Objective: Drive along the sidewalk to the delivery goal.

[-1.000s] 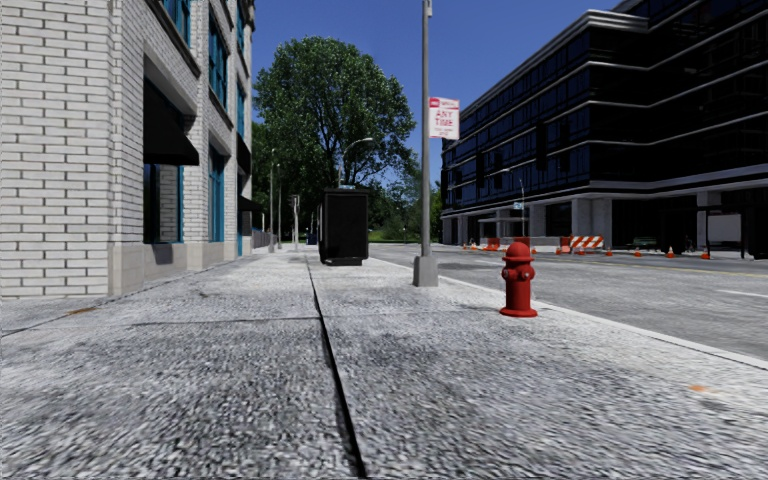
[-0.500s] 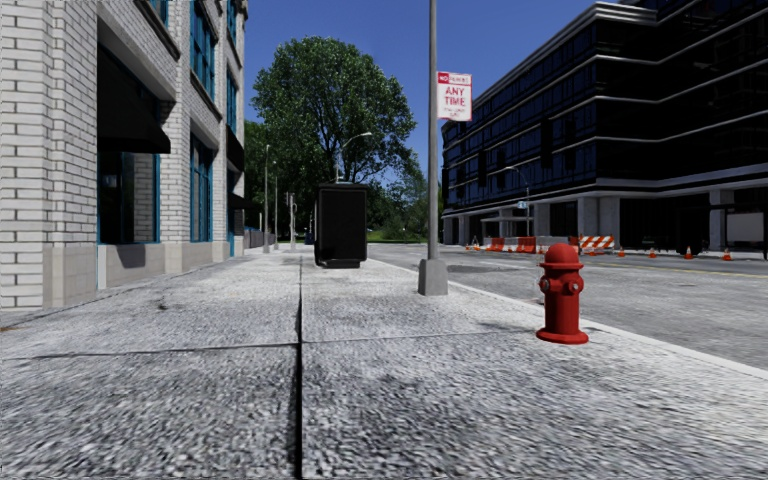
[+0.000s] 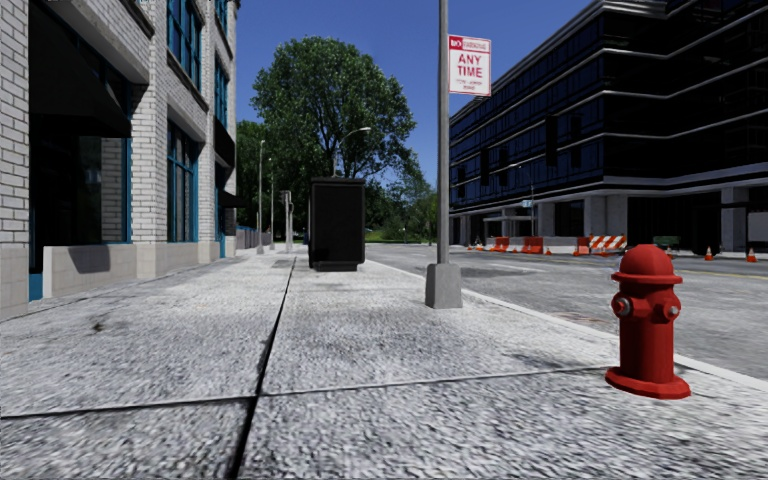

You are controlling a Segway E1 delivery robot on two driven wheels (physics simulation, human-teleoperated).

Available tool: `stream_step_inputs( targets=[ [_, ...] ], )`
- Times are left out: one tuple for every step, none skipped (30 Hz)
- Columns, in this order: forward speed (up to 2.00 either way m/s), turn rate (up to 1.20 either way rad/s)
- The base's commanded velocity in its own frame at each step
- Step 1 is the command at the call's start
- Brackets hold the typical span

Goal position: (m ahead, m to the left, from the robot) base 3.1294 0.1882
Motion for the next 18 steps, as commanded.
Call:
stream_step_inputs(
  targets=[
    [2.00,0.00],
    [2.00,0.00],
    [2.00,0.00],
    [2.00,0.00],
    [2.00,0.00],
    [2.00,0.00],
    [2.00,0.00],
    [2.00,0.00],
    [2.00,0.00],
    [2.00,0.00],
    [2.00,0.00],
    [2.00,0.00],
    [2.00,0.00],
    [2.00,0.00],
    [2.00,0.00],
    [2.00,0.00],
    [2.00,0.00],
    [2.00,0.00]
  ],
)
